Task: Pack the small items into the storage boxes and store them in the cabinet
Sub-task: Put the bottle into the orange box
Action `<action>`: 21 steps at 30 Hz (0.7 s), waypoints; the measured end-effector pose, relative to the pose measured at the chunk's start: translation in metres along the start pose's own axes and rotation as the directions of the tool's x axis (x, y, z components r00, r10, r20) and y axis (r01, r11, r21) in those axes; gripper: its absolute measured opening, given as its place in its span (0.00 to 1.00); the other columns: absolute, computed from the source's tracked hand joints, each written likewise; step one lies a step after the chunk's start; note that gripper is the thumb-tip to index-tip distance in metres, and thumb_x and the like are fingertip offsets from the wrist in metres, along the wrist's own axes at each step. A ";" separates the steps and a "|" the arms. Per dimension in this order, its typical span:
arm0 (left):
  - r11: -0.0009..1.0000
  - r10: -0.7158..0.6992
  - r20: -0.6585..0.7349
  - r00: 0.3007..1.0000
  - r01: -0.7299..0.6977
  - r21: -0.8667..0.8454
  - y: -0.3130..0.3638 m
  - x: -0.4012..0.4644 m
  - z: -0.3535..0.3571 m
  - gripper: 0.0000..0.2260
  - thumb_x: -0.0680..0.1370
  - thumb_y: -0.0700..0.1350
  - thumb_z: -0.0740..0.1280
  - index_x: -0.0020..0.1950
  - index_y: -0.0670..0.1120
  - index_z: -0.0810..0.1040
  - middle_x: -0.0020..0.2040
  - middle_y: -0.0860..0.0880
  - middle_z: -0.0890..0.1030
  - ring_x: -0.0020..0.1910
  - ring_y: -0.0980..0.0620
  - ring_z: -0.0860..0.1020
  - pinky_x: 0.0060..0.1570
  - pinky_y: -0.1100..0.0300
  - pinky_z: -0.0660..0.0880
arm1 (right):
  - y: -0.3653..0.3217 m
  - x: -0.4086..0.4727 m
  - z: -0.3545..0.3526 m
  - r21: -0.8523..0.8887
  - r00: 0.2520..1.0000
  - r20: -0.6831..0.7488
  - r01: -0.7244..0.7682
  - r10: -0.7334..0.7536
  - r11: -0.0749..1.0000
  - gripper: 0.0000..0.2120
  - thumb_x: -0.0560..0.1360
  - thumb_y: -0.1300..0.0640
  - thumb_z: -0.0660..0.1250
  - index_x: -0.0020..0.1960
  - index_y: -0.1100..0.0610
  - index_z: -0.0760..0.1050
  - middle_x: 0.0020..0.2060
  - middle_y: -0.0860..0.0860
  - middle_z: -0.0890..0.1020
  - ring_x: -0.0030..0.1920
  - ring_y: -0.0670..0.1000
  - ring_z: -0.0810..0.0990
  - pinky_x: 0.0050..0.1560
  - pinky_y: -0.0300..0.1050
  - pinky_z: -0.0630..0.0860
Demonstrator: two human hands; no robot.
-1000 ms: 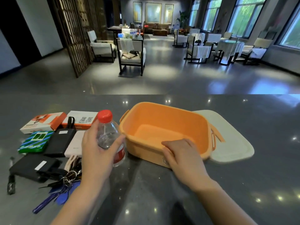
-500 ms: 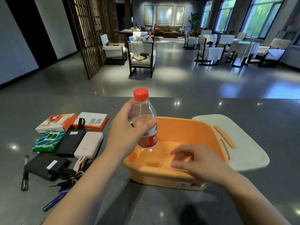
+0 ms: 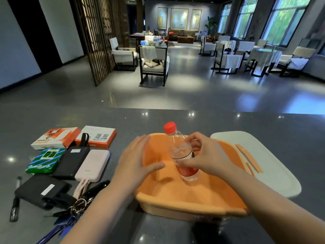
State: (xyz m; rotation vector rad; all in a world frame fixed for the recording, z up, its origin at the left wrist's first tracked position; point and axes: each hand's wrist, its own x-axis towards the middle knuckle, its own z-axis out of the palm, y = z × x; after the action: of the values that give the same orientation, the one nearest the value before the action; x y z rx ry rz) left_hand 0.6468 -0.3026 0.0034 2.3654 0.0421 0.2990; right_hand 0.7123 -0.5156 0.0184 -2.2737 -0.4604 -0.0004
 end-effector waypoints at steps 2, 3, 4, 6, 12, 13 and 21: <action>0.996 -0.085 0.043 0.995 0.086 -0.014 -0.016 -0.004 -0.003 0.36 0.70 0.48 0.74 0.74 0.50 0.61 0.75 0.52 0.61 0.74 0.54 0.58 0.73 0.58 0.55 | 0.005 0.010 -0.002 -0.248 0.996 0.088 0.021 0.001 0.968 0.29 0.51 0.39 0.74 0.50 0.42 0.71 0.39 0.38 0.79 0.43 0.40 0.79 0.42 0.39 0.77; 0.991 -0.112 0.052 0.992 0.115 -0.073 -0.020 -0.005 -0.003 0.32 0.73 0.43 0.71 0.74 0.50 0.61 0.75 0.52 0.62 0.73 0.54 0.59 0.72 0.59 0.55 | 0.007 0.015 -0.001 -0.376 0.991 0.134 0.053 -0.002 0.925 0.29 0.52 0.39 0.71 0.51 0.42 0.71 0.39 0.38 0.78 0.42 0.42 0.79 0.41 0.41 0.77; 0.986 -0.123 0.046 0.991 0.127 -0.111 -0.023 -0.006 -0.001 0.30 0.75 0.39 0.68 0.74 0.50 0.62 0.75 0.52 0.62 0.73 0.55 0.60 0.72 0.60 0.55 | 0.009 0.018 0.003 -0.480 0.985 0.174 0.092 -0.008 0.872 0.29 0.53 0.38 0.69 0.52 0.42 0.70 0.38 0.39 0.77 0.41 0.45 0.77 0.38 0.42 0.74; 0.984 -0.131 0.016 0.991 0.132 -0.121 -0.025 -0.007 0.003 0.27 0.77 0.35 0.62 0.74 0.51 0.62 0.75 0.53 0.62 0.73 0.57 0.60 0.71 0.64 0.54 | 0.012 0.024 0.012 -0.616 0.971 0.239 0.154 -0.004 0.773 0.28 0.56 0.40 0.68 0.54 0.45 0.69 0.37 0.42 0.76 0.40 0.49 0.76 0.33 0.42 0.68; 0.988 -0.118 -0.034 0.992 0.114 -0.102 -0.029 -0.018 0.009 0.26 0.78 0.36 0.59 0.75 0.51 0.60 0.75 0.55 0.61 0.73 0.59 0.58 0.70 0.66 0.51 | 0.004 0.033 0.048 -0.747 0.946 0.324 0.275 -0.029 0.605 0.17 0.62 0.52 0.72 0.47 0.51 0.68 0.43 0.49 0.80 0.45 0.55 0.80 0.36 0.44 0.67; 0.988 -0.121 -0.048 0.991 0.116 -0.101 -0.029 -0.020 0.009 0.26 0.78 0.36 0.59 0.75 0.51 0.60 0.75 0.56 0.60 0.73 0.59 0.58 0.70 0.66 0.51 | 0.003 0.033 0.053 -0.752 0.942 0.335 0.289 -0.034 0.593 0.17 0.62 0.53 0.72 0.47 0.51 0.69 0.43 0.49 0.80 0.45 0.55 0.80 0.35 0.43 0.66; 0.975 -0.201 -0.174 0.964 0.180 -0.129 -0.018 -0.025 0.014 0.23 0.79 0.39 0.59 0.73 0.51 0.63 0.73 0.54 0.65 0.71 0.57 0.62 0.66 0.67 0.54 | -0.005 0.025 0.056 -0.716 0.946 0.320 0.276 -0.050 0.642 0.21 0.67 0.46 0.72 0.57 0.48 0.72 0.53 0.45 0.77 0.53 0.51 0.77 0.40 0.43 0.69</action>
State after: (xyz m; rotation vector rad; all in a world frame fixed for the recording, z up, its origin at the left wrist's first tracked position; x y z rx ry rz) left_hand 0.6265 -0.3020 -0.0241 2.1953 0.3319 0.4161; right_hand 0.7253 -0.4639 -0.0128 -3.0707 -0.9647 0.0358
